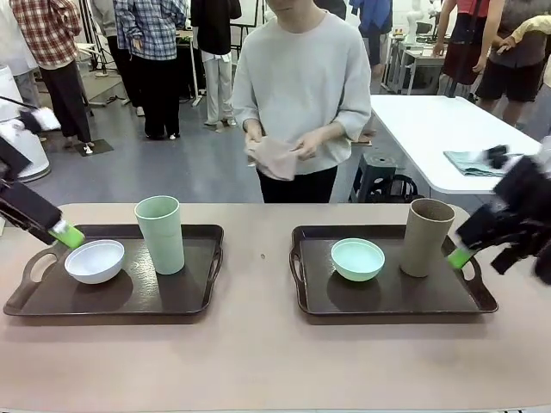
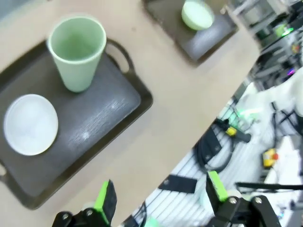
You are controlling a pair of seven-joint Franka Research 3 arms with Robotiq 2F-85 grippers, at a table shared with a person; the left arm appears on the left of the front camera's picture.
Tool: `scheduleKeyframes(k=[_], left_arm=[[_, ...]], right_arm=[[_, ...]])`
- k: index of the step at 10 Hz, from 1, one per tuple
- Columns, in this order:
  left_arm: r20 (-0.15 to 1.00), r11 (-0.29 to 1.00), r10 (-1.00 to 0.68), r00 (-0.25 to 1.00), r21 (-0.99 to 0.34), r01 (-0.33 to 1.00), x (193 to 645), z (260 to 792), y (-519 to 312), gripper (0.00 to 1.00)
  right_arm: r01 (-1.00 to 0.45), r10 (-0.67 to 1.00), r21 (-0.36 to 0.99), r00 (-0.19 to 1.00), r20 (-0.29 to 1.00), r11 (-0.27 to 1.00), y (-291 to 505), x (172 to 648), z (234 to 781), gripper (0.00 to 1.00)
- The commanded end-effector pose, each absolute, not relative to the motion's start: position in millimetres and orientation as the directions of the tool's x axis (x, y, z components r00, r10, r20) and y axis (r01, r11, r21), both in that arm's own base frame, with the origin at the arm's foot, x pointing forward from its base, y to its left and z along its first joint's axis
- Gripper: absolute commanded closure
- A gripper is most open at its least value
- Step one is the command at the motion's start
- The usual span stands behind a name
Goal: Set up a tray with a mat and arrange the tableware.
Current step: Pick up the Picnic Bowl and Reusable plastic cup from the Handle tray in front of the human's position and hold them in the air.
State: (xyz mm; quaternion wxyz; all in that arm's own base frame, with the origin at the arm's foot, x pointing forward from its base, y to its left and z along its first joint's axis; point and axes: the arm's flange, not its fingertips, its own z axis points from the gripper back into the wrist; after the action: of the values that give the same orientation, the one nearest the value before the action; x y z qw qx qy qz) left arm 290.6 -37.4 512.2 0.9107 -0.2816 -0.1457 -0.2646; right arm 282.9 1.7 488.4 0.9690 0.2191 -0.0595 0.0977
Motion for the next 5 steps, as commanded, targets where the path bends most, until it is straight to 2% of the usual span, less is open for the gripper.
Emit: scheduleKeyframes(k=[1, 3, 5], left_arm=[[0.47, 0.613, -0.289, 0.834, -0.579, 0.538, 300.7, 505.9, -3.7, 0.0], [0.472, 0.504, -0.17, 0.865, -0.713, 0.488, 299.8, 498.2, 39.1, 0.0], [0.437, 0.472, -0.057, 0.898, -0.78, 0.41, 294.7, 489.1, 78.4, 0.0]], right_arm=[[-0.203, 0.119, 0.62, 0.977, 0.175, 0.758, -51.5, 267.3, 476.9, 0.0], [-0.182, 0.078, 0.752, 0.982, 0.171, 0.634, -96.7, 267.6, 472.1, 0.0], [-0.196, 0.077, 0.794, 0.98, 0.186, 0.575, -132.0, 265.6, 467.3, 0.0]])
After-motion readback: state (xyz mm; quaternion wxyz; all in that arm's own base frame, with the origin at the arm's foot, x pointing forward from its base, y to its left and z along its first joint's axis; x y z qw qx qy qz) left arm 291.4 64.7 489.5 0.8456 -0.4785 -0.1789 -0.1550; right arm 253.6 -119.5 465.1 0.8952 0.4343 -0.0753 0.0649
